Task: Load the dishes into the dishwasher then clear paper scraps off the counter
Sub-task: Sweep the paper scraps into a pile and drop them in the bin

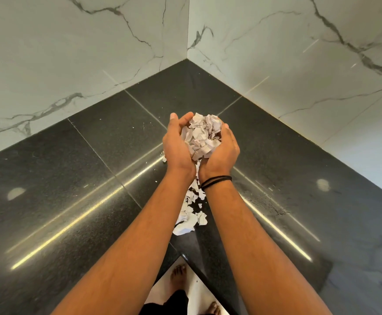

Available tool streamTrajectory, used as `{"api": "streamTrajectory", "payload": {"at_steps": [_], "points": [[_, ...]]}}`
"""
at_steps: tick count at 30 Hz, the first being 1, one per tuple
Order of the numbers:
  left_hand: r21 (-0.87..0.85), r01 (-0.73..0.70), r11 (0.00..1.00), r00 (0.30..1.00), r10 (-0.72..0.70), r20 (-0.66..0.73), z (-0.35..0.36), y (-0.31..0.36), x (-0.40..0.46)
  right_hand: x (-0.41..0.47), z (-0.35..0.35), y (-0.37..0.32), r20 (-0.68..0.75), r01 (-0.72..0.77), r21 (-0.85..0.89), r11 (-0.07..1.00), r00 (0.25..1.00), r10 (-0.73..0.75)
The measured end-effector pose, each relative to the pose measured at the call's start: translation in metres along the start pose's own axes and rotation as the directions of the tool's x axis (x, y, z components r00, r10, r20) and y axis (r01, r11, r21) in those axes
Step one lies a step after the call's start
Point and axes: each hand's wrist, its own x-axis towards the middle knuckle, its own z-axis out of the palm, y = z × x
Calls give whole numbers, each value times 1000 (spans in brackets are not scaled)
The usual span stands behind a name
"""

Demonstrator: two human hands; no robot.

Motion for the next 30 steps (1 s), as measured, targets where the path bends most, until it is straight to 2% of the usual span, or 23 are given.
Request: {"api": "streamTrajectory", "payload": {"at_steps": [3,7,18,30], "points": [[-202,77,976,997,-76,15,4,-1,-2,3,1,-2,15,-36,86,996,999,35],[-299,109,948,994,-96,57,8,-2,-8,2,0,-12,80,-97,145,985,993,86],[-397,144,906,984,-87,158,34,-10,-62,-37,-14,-70,190,-204,228,952,968,162],[-458,86,885,987,-12,163,51,-30,-190,-117,-67,-144,325,-349,271,897,910,257]]}}
